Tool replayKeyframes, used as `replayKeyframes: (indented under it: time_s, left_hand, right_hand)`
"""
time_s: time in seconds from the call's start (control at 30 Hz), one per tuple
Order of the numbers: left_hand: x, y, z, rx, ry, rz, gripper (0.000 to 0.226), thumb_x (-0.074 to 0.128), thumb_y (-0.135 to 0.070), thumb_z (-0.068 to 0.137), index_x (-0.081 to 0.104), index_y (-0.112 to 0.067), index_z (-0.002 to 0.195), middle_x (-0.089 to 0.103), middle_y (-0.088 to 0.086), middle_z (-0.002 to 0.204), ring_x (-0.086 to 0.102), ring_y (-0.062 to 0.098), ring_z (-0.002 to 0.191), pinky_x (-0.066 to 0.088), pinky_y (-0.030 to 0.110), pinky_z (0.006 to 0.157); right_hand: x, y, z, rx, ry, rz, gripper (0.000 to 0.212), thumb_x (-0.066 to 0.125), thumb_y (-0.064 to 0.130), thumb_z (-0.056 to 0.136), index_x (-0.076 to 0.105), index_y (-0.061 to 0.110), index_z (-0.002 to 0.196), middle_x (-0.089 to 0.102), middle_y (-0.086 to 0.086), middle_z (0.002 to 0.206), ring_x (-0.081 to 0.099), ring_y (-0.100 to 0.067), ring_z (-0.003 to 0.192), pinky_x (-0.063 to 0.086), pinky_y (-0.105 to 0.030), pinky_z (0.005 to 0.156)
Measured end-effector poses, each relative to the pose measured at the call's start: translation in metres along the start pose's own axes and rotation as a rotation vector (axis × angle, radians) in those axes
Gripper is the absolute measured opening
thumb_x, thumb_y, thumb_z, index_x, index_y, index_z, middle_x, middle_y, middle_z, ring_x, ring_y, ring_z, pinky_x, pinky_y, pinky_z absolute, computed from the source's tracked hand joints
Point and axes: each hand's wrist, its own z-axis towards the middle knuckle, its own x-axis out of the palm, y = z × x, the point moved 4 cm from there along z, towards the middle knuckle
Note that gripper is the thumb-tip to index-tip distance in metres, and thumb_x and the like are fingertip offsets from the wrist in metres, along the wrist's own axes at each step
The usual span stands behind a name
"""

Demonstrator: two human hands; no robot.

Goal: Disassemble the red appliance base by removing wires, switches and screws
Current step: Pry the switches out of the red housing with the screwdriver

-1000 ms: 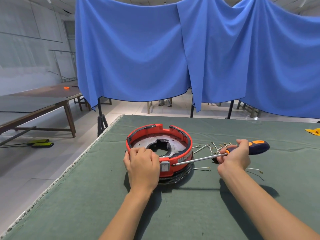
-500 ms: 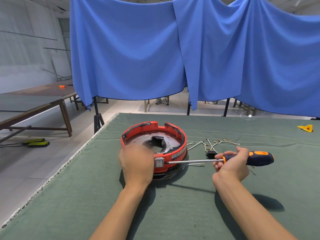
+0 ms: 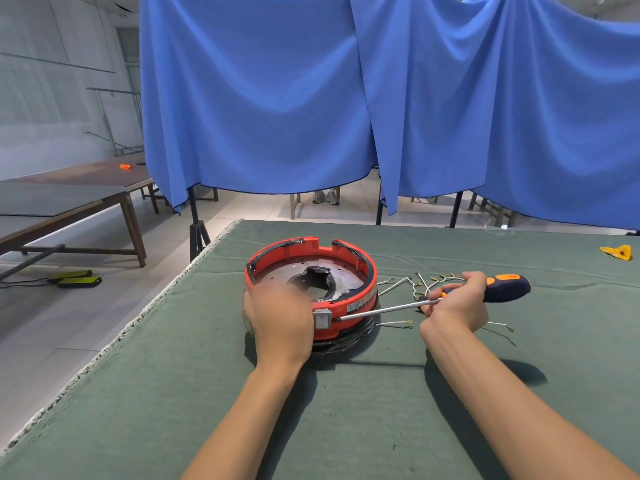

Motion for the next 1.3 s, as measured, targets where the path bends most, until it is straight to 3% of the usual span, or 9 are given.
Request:
replayKeyframes:
  time_s: [0.47,0.67,0.87,1.3]
  left_hand:
    - [0.0,0.002,0.002,0.017,0.015,-0.006,0.032,0.04,-0.013,0.094,0.056,-0.012,0.066,0.056,-0.001,0.079,0.04,0.016,0.094,0.022,0.051,0.107]
    - [-0.003,0.001,0.003,0.018,0.019,-0.032,0.035,0.03,-0.028,0.086,0.054,-0.016,0.063,0.057,-0.004,0.077,0.041,0.015,0.093,0.022,0.047,0.107]
    - [-0.003,0.003,0.002,0.014,0.01,-0.014,0.03,0.044,-0.016,0.092,0.053,-0.015,0.064,0.056,-0.003,0.078,0.041,0.016,0.093,0.023,0.048,0.105]
    - [-0.005,0.003,0.001,0.002,0.019,-0.008,0.029,0.042,-0.019,0.093,0.053,-0.016,0.066,0.055,-0.004,0.08,0.041,0.016,0.094,0.024,0.049,0.106]
  right_hand:
    - [0.031,-0.007,0.008,0.031,0.055,-0.071,0.025,0.055,0.023,0.076,0.039,0.016,0.059,0.035,0.01,0.033,0.036,-0.009,0.029,0.024,-0.016,0.04]
    - [0.009,-0.003,0.006,0.031,0.029,-0.064,0.031,0.056,0.028,0.077,0.042,0.012,0.055,0.043,-0.001,0.038,0.035,-0.014,0.03,0.025,-0.013,0.038]
    - [-0.023,0.006,-0.006,-0.064,0.064,0.004,0.038,0.055,0.029,0.082,0.044,0.007,0.052,0.053,-0.008,0.038,0.028,-0.015,0.025,0.024,-0.014,0.036]
    - [-0.038,0.009,-0.026,-0.052,0.095,0.023,0.037,0.051,0.029,0.084,0.049,0.009,0.053,0.062,-0.011,0.051,0.034,-0.015,0.029,0.034,-0.017,0.037]
